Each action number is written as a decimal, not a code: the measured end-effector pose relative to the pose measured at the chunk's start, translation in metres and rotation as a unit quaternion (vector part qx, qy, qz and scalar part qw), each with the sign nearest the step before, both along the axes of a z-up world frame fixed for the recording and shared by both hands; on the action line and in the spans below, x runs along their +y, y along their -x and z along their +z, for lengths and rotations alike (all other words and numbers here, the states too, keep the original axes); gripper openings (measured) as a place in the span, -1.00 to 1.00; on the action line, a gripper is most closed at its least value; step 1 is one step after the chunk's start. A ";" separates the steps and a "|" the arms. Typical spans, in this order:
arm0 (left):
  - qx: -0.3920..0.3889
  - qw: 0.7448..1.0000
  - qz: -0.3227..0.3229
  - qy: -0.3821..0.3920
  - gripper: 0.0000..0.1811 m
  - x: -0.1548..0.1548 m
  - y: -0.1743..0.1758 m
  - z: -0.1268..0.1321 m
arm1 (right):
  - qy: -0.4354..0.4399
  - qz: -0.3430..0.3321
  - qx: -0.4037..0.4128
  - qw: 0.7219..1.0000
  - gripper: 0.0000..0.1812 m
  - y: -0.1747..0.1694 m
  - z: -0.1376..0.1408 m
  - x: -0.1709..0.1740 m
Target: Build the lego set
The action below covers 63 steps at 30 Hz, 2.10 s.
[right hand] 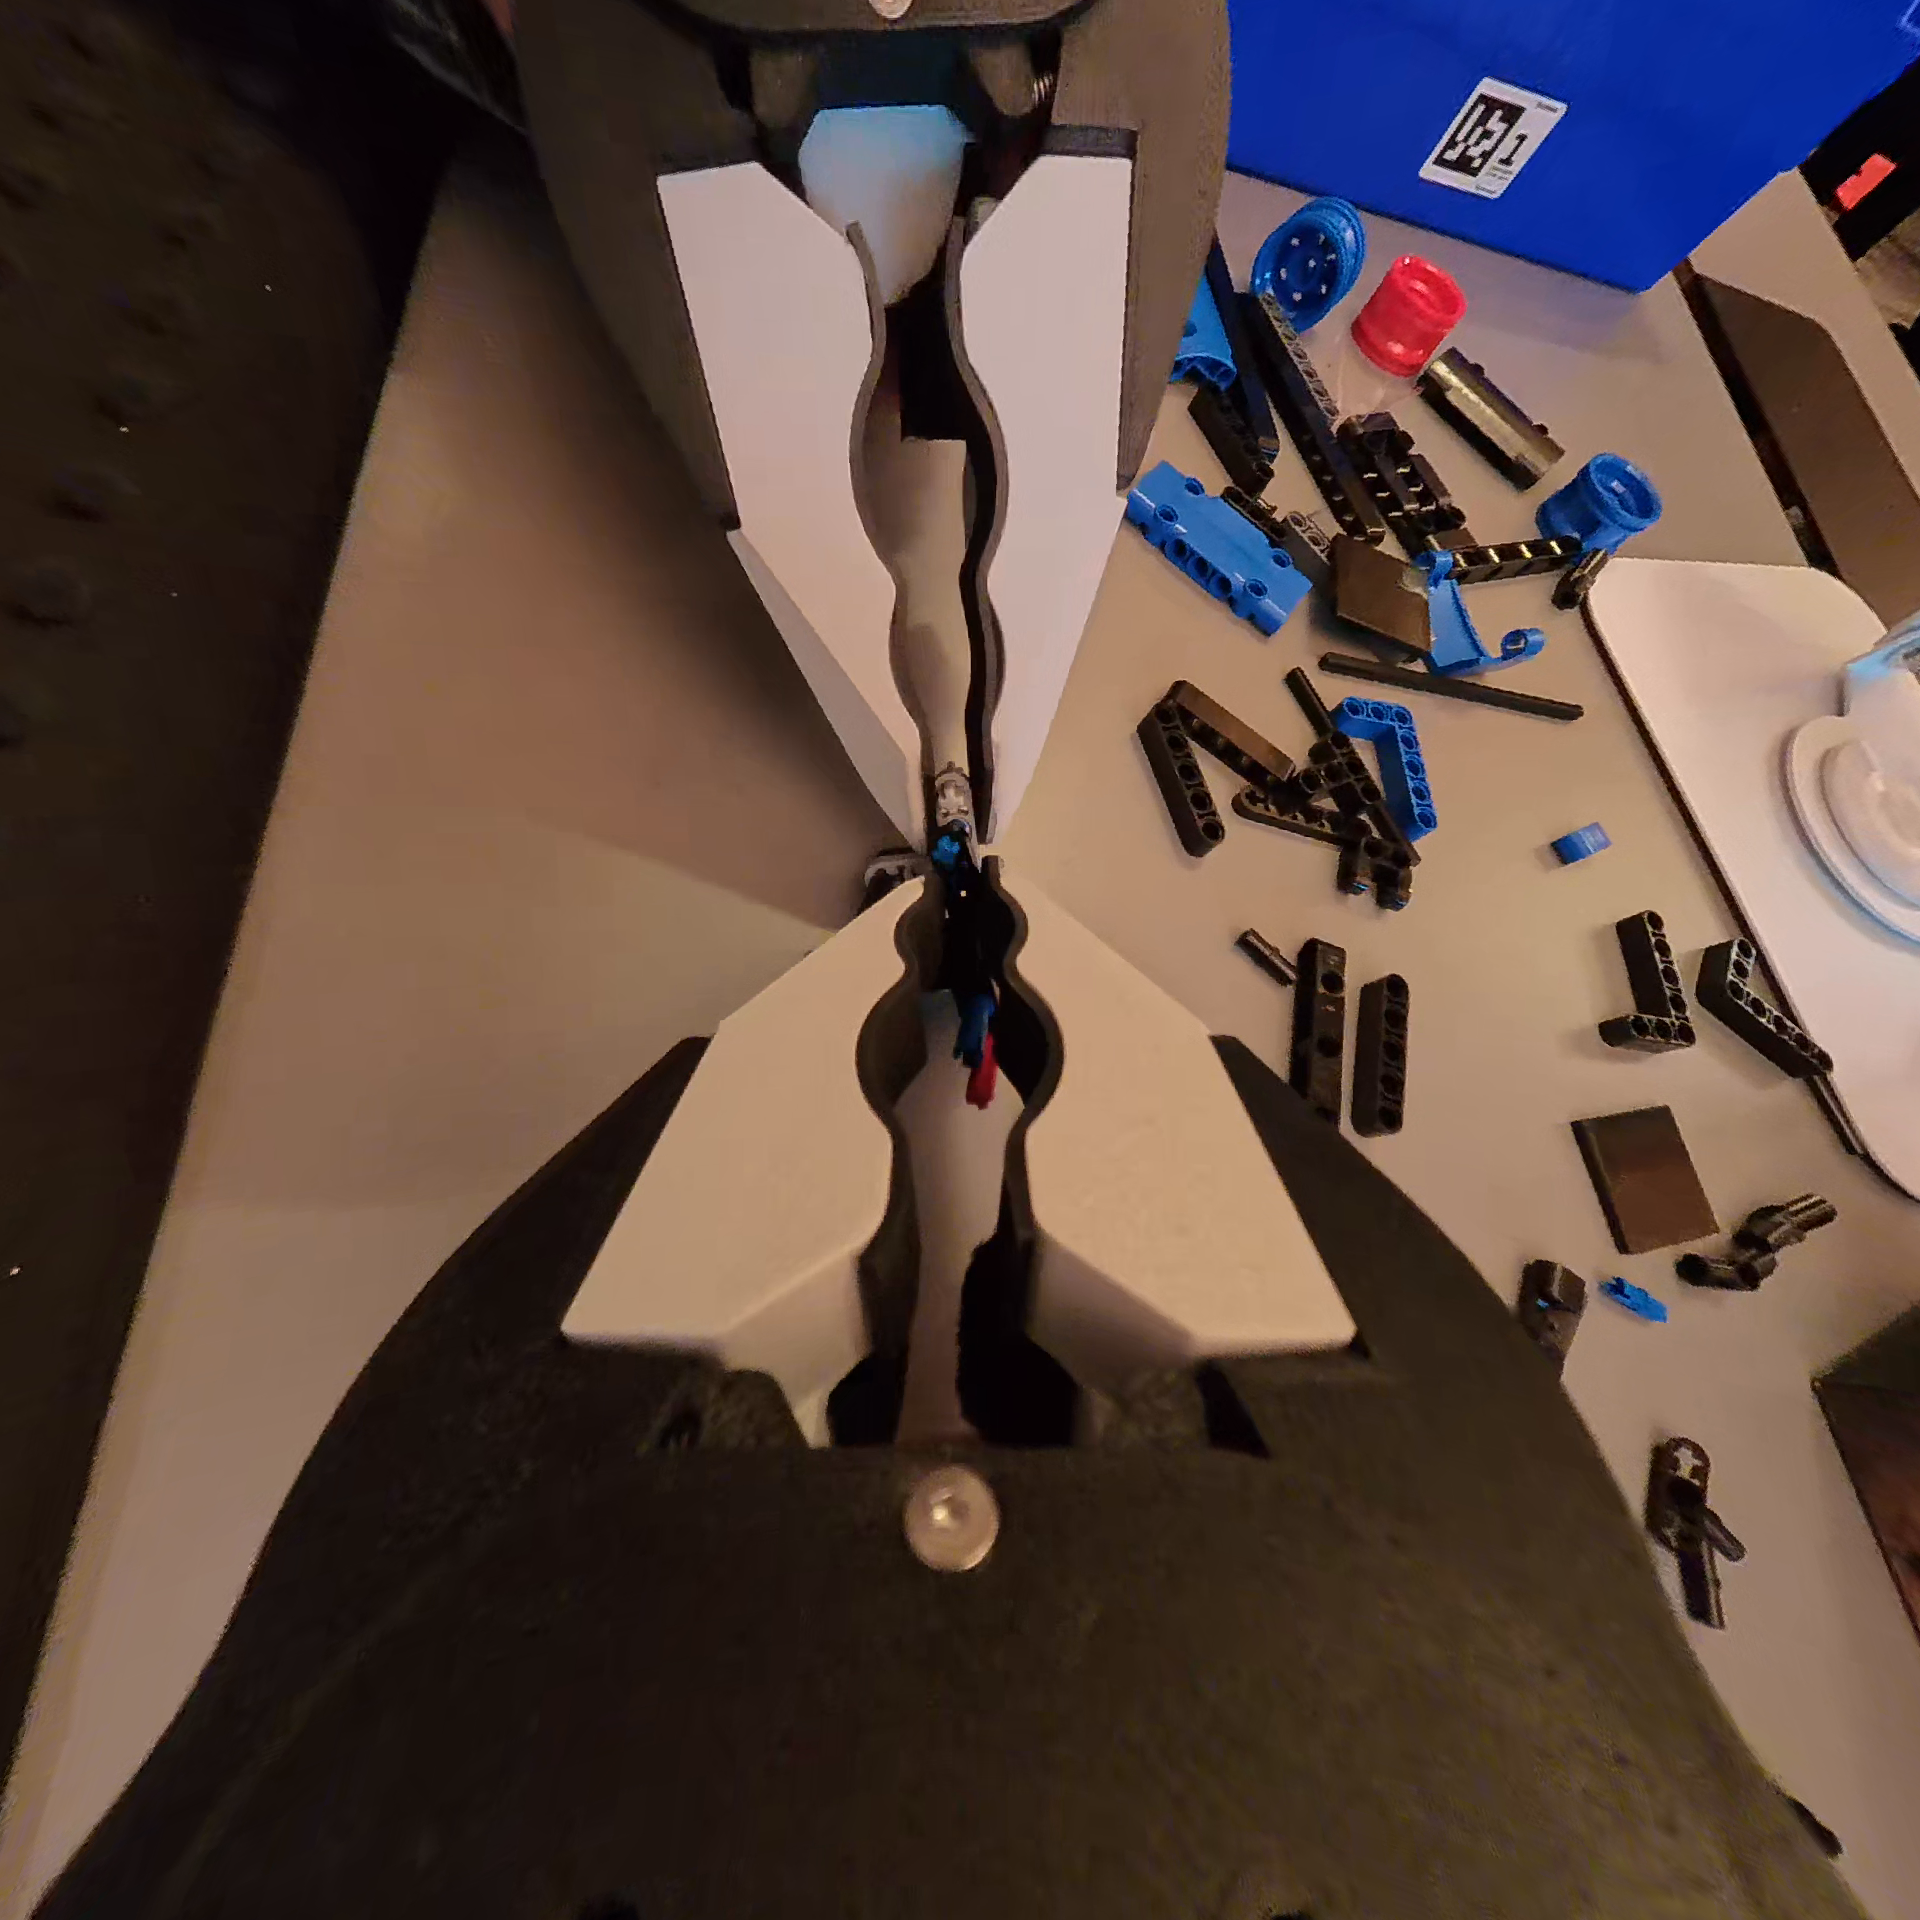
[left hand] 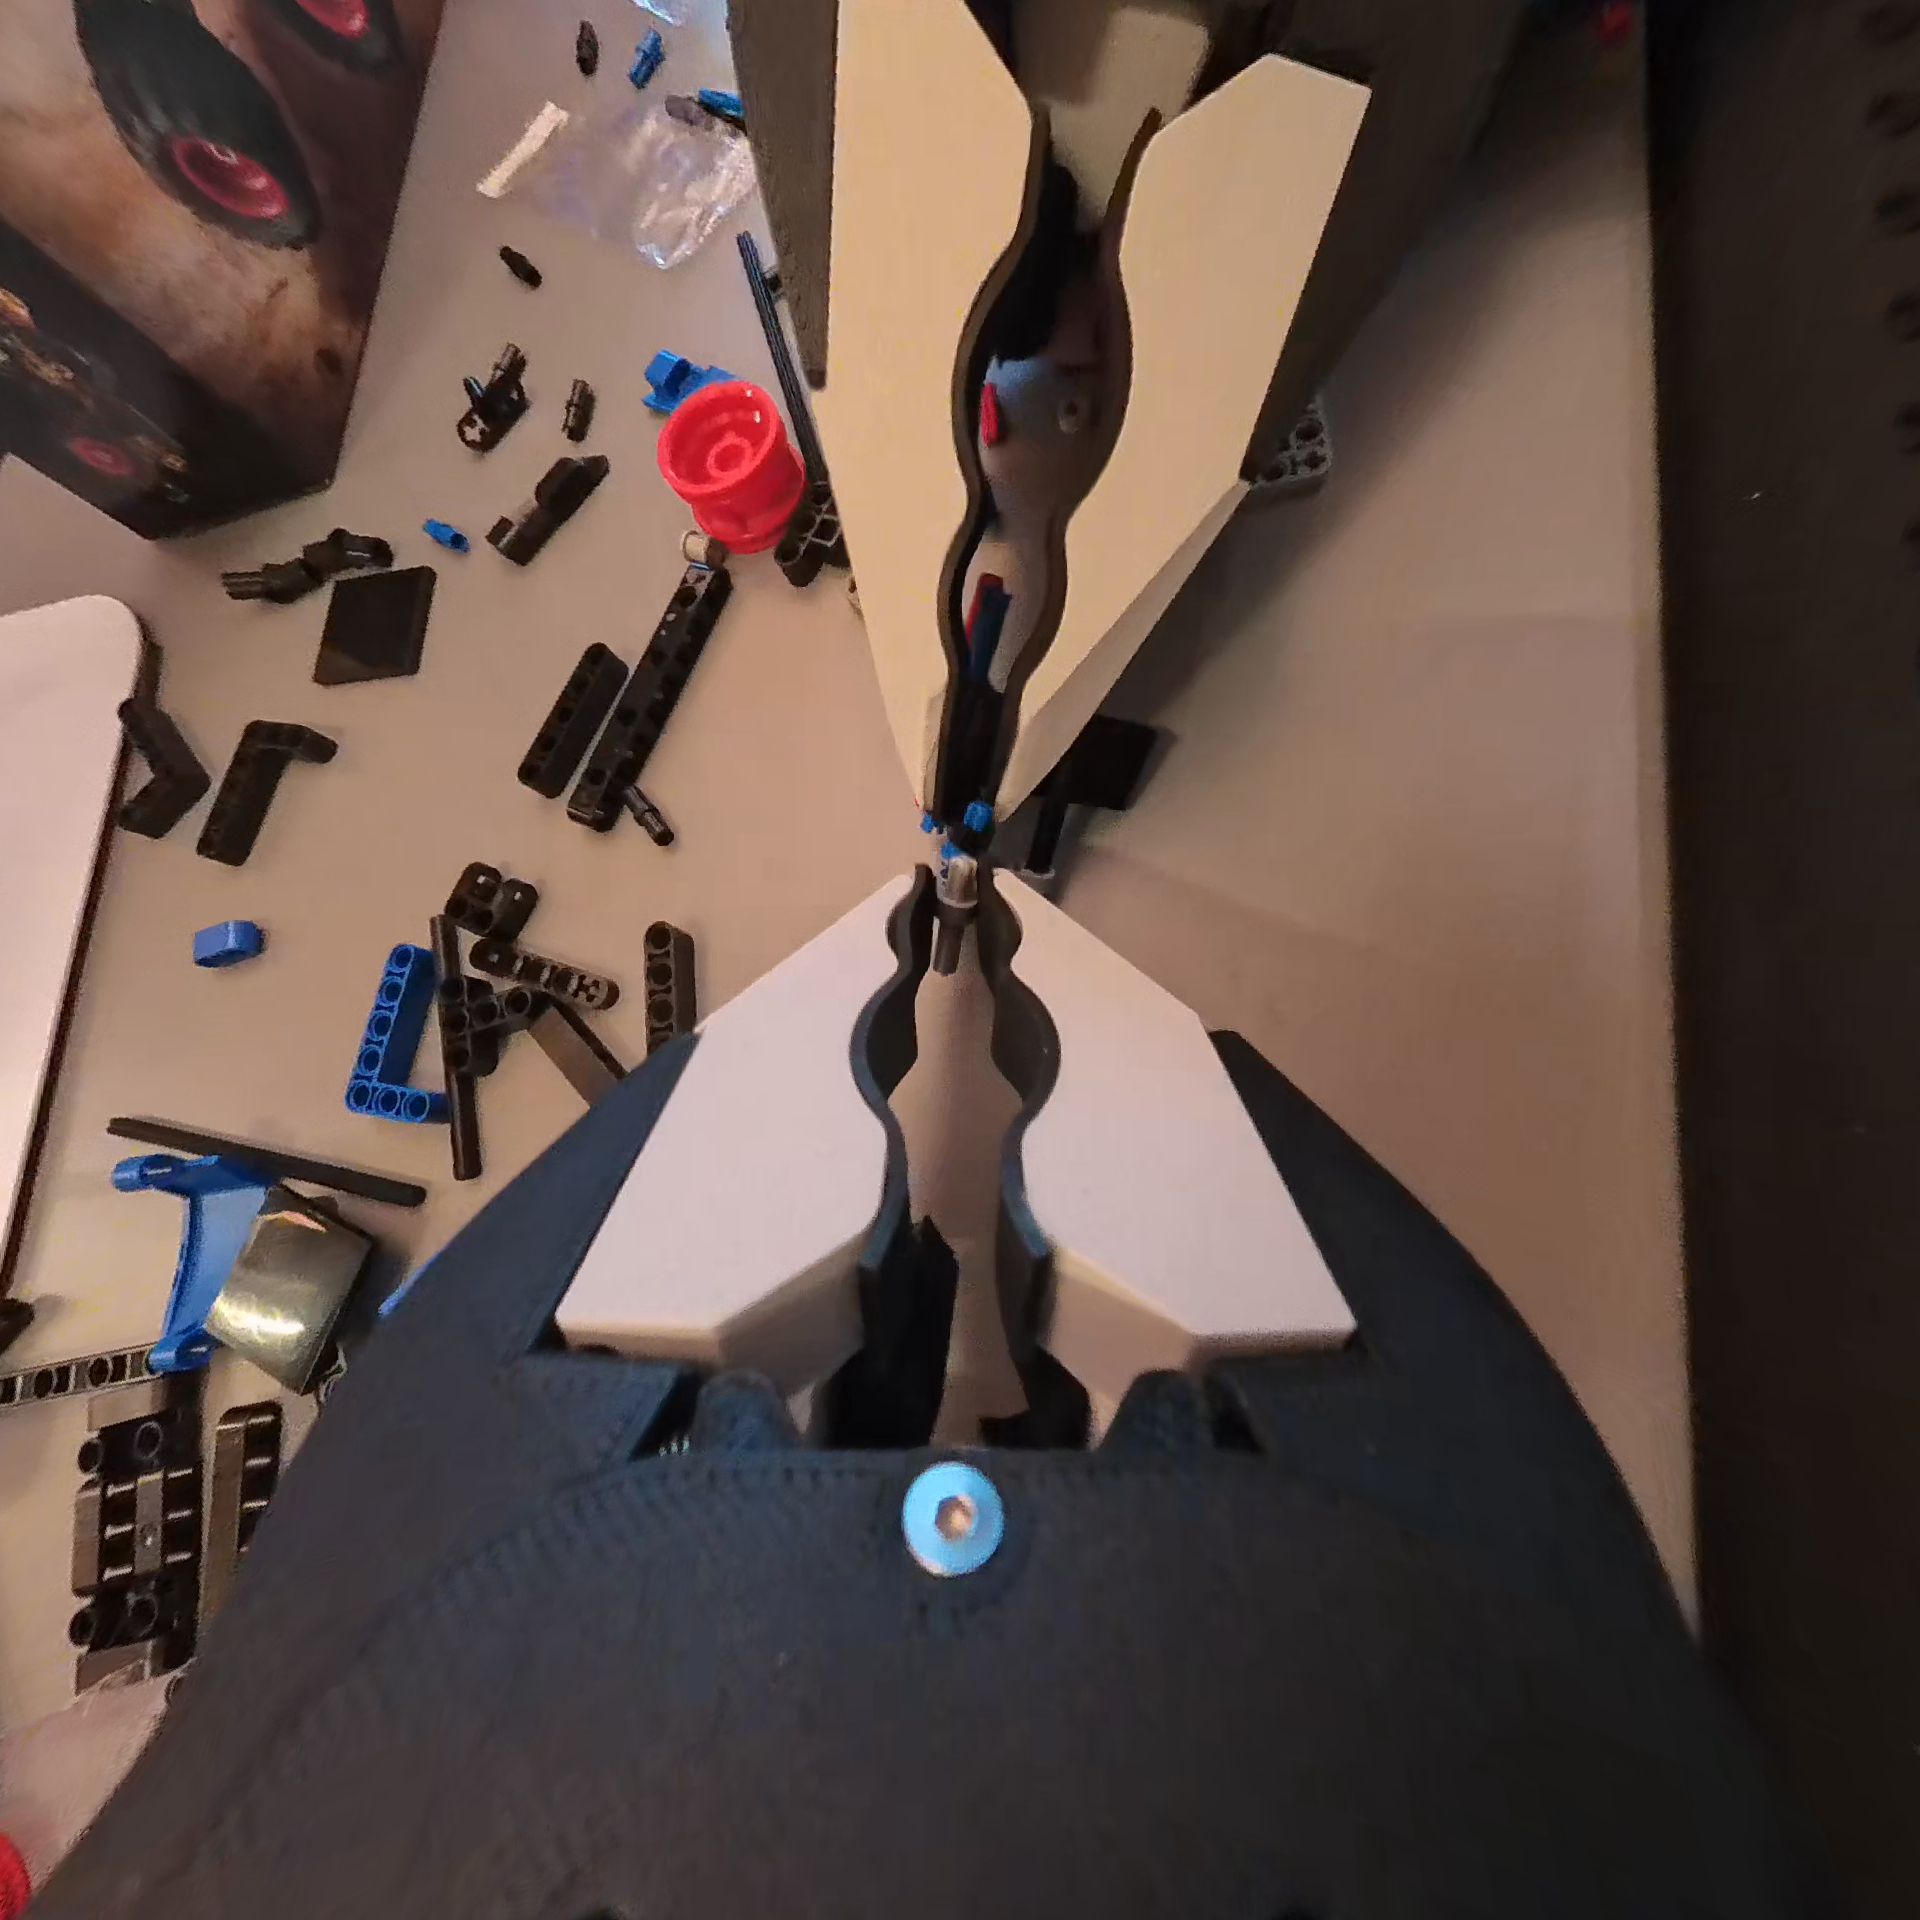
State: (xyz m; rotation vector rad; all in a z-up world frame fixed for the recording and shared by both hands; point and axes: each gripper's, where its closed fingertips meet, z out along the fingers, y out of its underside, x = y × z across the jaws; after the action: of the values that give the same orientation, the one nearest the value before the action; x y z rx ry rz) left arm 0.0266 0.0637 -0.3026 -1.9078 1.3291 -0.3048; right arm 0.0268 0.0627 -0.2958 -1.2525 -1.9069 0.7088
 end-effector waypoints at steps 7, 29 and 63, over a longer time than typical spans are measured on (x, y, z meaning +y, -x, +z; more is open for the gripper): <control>-0.012 1.000 0.005 0.028 -0.94 0.000 0.001 -0.002 | 0.004 -0.002 -0.003 1.000 -0.95 0.002 0.000 0.000; -0.113 0.990 -0.003 -0.079 -0.97 -0.001 -0.010 0.060 | 0.000 0.025 0.115 0.993 -0.95 -0.004 0.050 -0.001; -0.065 0.997 0.040 0.027 -0.71 -0.006 0.003 0.027 | -0.126 0.000 0.024 0.992 -0.95 -0.002 0.017 -0.002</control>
State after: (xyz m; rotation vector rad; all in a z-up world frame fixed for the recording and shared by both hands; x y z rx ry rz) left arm 0.0234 0.0573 -0.2755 -1.9449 1.1670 -0.4221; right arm 0.0290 0.0608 -0.2785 -1.0682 -1.8886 0.4761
